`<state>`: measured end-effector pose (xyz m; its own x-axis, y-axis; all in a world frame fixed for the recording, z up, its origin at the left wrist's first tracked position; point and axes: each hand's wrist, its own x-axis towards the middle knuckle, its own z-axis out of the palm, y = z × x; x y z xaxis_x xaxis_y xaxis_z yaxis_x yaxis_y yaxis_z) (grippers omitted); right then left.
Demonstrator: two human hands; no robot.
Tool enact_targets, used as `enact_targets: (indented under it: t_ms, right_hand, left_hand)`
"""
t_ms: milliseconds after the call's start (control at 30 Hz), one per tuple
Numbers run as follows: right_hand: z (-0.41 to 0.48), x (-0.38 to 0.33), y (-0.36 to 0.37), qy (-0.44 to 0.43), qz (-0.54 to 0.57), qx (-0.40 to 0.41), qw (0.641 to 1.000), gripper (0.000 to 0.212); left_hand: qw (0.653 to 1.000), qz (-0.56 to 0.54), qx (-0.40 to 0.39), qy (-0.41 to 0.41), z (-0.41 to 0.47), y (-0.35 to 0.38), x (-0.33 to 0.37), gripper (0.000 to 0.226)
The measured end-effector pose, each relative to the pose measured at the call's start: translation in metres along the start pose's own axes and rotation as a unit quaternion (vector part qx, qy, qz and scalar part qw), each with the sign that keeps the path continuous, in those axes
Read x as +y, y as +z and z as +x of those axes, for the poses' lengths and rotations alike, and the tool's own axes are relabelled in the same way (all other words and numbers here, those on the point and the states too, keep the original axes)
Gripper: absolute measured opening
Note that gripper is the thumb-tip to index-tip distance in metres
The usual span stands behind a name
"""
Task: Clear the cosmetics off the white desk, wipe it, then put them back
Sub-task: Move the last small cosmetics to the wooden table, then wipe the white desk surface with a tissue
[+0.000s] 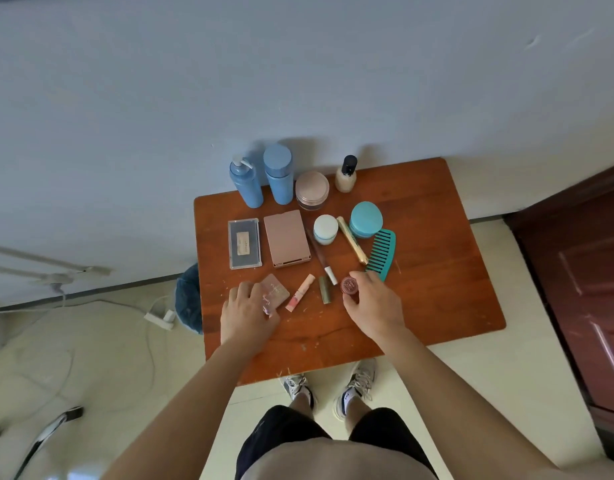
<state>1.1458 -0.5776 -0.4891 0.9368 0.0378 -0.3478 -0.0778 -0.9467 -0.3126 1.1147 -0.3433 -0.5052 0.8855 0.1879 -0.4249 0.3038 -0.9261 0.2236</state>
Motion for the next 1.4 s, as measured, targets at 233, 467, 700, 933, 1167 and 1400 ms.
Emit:
enact_targets:
  t_ms: [233, 467, 700, 933, 1167, 1400]
  right_hand:
    - [0.002, 0.005, -0.003, 0.002, 0.018, -0.029, 0.999, 0.058]
    - [-0.005, 0.026, -0.048, 0.037, 0.05, 0.002, 0.998, 0.052]
    - [-0.051, 0.076, -0.117, 0.142, 0.075, 0.156, 0.975, 0.044]
    - [-0.129, 0.13, -0.147, 0.239, 0.119, 0.244, 0.932, 0.04]
    - [-0.226, 0.186, -0.158, 0.29, 0.152, 0.333, 0.884, 0.041]
    - [-0.353, 0.246, -0.184, 0.28, 0.152, 0.474, 0.821, 0.031]
  left_hand:
    - [0.999, 0.039, -0.013, 0.017, 0.001, -0.008, 0.004, 0.058]
    - [0.996, 0.065, 0.037, 0.05, 0.006, -0.05, 0.036, 0.029]
    - [0.972, 0.031, 0.12, 0.2, 0.016, -0.091, 0.118, 0.024]
    - [0.906, 0.009, 0.166, 0.39, -0.013, -0.105, 0.214, 0.008]
    - [0.845, -0.01, 0.191, 0.499, -0.092, -0.09, 0.297, 0.01]
    - [0.802, -0.024, 0.181, 0.568, -0.197, -0.041, 0.355, 0.015]
